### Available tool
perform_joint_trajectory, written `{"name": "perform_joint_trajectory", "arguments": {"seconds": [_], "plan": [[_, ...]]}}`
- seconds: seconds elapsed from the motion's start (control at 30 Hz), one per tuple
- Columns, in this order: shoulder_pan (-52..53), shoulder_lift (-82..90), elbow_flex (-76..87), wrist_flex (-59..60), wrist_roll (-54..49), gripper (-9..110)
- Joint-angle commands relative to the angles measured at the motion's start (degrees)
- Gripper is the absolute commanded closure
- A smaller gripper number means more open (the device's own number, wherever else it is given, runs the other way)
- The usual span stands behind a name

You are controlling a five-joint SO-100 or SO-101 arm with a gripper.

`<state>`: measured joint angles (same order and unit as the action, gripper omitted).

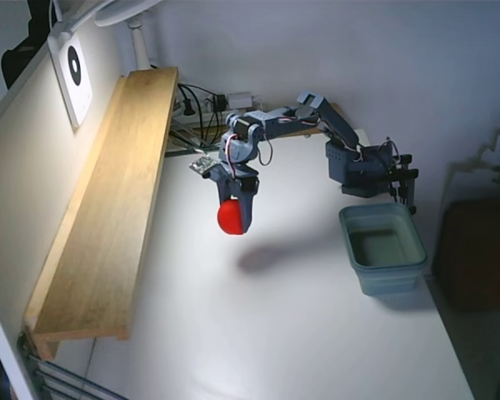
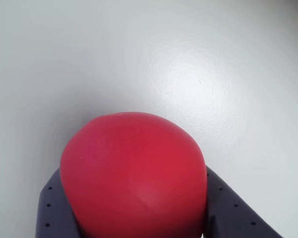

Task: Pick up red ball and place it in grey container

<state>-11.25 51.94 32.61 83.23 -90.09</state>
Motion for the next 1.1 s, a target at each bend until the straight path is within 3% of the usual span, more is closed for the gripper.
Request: {"name": "perform_joint_trajectory", "arguments": {"seconds": [0.0,0.27,0.8,1.07], "plan": [[-0.73,1.60,-3.13,0.84,0.09,78],[-0.98,1.60,-3.13,0.84,0.09,78],[-19.98,1.60,-3.13,0.84,0.09,78],[-20.74,1.33,-4.04,1.48,0.09,78]]}}
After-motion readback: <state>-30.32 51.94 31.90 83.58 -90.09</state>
